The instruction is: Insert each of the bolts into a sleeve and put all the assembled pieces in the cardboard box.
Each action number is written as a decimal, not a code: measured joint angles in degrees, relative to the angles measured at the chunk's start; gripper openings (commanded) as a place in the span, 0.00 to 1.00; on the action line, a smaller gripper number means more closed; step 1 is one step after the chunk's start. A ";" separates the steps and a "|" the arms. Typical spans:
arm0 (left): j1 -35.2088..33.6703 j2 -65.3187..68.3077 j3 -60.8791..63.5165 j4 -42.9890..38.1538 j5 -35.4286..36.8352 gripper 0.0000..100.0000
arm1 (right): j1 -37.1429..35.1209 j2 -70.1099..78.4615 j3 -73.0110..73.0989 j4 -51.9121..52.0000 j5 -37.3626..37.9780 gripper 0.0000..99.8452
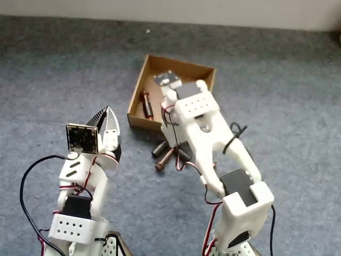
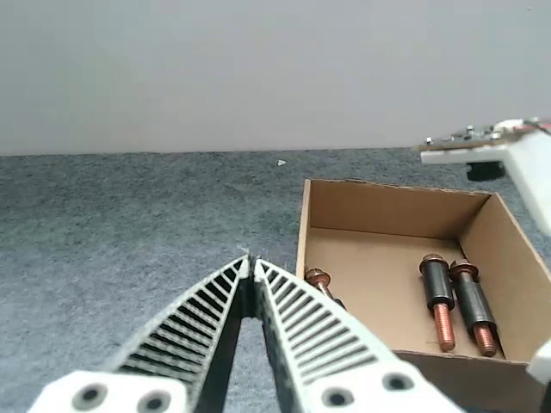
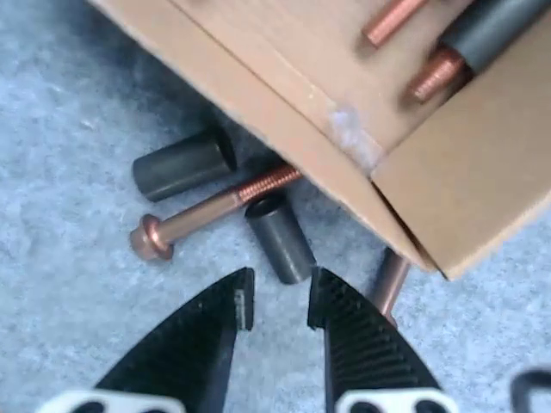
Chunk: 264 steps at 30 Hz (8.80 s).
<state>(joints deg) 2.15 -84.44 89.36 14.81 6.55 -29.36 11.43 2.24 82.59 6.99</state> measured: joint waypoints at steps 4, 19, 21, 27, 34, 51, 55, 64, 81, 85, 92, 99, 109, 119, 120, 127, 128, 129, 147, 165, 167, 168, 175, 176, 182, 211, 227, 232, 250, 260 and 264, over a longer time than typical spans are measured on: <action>0.00 0.00 0.00 0.00 0.00 0.01 | -0.18 -5.89 11.25 -9.32 1.58 0.10; 0.00 0.00 0.00 -0.09 0.00 0.01 | 0.00 -9.76 24.88 -22.59 4.13 0.10; 0.00 0.00 0.00 -0.09 0.00 0.01 | -0.09 -8.26 25.05 -25.05 4.13 0.10; 0.00 0.00 0.00 -0.09 0.00 0.01 | -0.09 -3.78 25.23 -27.52 4.22 0.09; 0.00 0.00 0.00 -0.09 0.00 0.01 | 0.26 -3.69 25.23 -27.96 4.22 0.01; 0.18 0.00 0.00 -0.09 0.00 0.01 | 4.31 -34.11 36.48 -21.45 -8.97 0.01; 1.23 0.00 0.00 -0.09 0.00 0.01 | 8.70 -42.46 41.58 -21.36 -11.96 0.01; 1.23 0.09 -9.93 10.46 -0.35 0.01 | 24.00 -53.19 59.60 -36.13 -13.63 0.01; 22.33 2.73 -16.70 26.37 -7.82 0.01 | 38.33 -54.95 67.16 -48.35 -26.20 0.01; 24.88 12.31 -20.57 26.37 -9.49 0.01 | 38.24 -54.95 67.16 -48.35 -26.20 0.01; 28.92 36.04 -30.15 26.37 -11.52 0.06 | 38.59 -54.95 67.16 -48.35 -26.20 0.01; 28.84 58.20 -41.23 30.42 -11.96 0.11 | 38.59 -54.95 67.16 -48.35 -26.20 0.01; 28.84 81.14 -58.37 39.03 -14.07 0.17 | 38.59 -54.95 67.16 -48.35 -26.20 0.01; 28.92 99.43 -74.73 46.24 -13.98 0.17 | 38.59 -54.95 67.16 -48.35 -26.20 0.01; 28.92 100.66 -75.78 46.42 -13.98 0.16 | 38.59 -54.95 67.16 -48.35 -26.20 0.01; 25.23 103.12 -80.18 46.77 -13.98 0.16 | 38.59 -54.95 67.16 -48.35 -26.20 0.01; 24.88 103.12 -80.26 46.77 -13.98 0.16 | 38.59 -54.95 67.16 -48.35 -26.20 0.01; 24.88 103.12 -80.26 46.77 -13.98 0.16 | 38.59 -54.95 67.16 -48.35 -26.20 0.01; 25.23 114.73 -92.66 55.91 -13.80 0.09 | 38.59 -55.03 67.69 -48.35 -26.20 0.01; 27.96 110.77 -90.55 62.68 -12.31 0.01 | 38.59 -55.12 67.69 -48.35 -26.20 0.01; 28.04 106.11 -86.07 61.19 -11.43 0.01 | 38.59 -55.12 67.69 -48.35 -26.20 0.01; 27.96 103.47 -83.78 59.78 -11.08 0.01 | 38.59 -55.12 67.69 -48.35 -26.20 0.01; 25.76 83.08 -66.81 49.05 -4.22 0.01 | 38.59 -55.12 67.69 -48.35 -26.20 0.01; 24.88 80.44 -65.05 47.82 -1.85 0.01 | 38.59 -55.12 67.69 -48.35 -26.20 0.01; 20.31 69.63 -58.20 42.29 10.02 0.01 | 38.59 -55.12 67.69 -48.35 -26.20 0.01; 9.32 31.03 -22.24 22.07 54.77 0.25 | 38.59 -55.12 67.69 -48.35 -26.20 0.01; 9.32 11.16 -19.78 29.98 31.65 0.02 | 38.59 -55.12 67.69 -48.35 -26.20 0.01; 7.56 6.42 -19.78 30.77 8.09 0.01 | 38.59 -55.12 67.69 -48.35 -26.20 0.01; 2.64 33.93 -34.02 40.62 -30.86 0.08 | 38.59 -55.12 67.69 -48.35 -26.20 0.01; 2.55 60.04 -52.40 53.71 -55.82 0.17 | 38.59 -55.12 67.69 -48.35 -23.74 0.01; 2.55 63.12 -52.66 53.89 -64.53 0.16 | 38.59 -55.12 67.69 -48.35 -23.47 0.01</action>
<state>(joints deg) 4.70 -21.32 36.70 68.70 -57.98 9.23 -43.69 69.93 34.24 -16.48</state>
